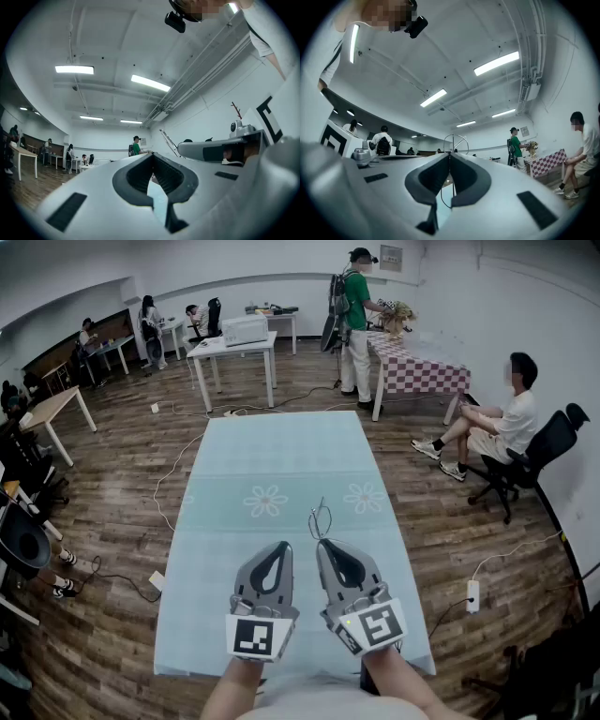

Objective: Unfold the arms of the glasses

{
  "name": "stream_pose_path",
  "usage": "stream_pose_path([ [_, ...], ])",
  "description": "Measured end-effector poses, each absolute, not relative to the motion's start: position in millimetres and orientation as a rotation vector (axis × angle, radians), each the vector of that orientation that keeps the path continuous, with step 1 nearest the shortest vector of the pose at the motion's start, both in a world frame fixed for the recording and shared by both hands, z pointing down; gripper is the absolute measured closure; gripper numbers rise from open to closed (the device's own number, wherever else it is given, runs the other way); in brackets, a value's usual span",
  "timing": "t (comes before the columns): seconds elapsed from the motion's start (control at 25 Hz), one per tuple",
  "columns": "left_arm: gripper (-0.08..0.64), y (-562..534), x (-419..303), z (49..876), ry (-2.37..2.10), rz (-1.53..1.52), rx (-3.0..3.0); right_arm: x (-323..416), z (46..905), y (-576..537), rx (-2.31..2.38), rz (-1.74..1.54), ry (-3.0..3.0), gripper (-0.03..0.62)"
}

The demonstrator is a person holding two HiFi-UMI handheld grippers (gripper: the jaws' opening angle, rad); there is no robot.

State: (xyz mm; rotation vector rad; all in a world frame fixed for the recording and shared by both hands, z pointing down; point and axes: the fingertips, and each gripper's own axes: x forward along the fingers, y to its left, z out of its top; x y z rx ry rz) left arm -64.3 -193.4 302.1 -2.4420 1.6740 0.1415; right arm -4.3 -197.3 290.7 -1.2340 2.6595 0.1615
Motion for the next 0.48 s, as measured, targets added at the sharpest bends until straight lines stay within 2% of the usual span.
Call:
stream_pose_path([
  [0.48, 0.552, -197.0, -61.2, 298.8, 1.647, 0.148, -2.425, -1.2, 300.4, -198.2, -1.244, 0.152, 2.682, 0.581],
])
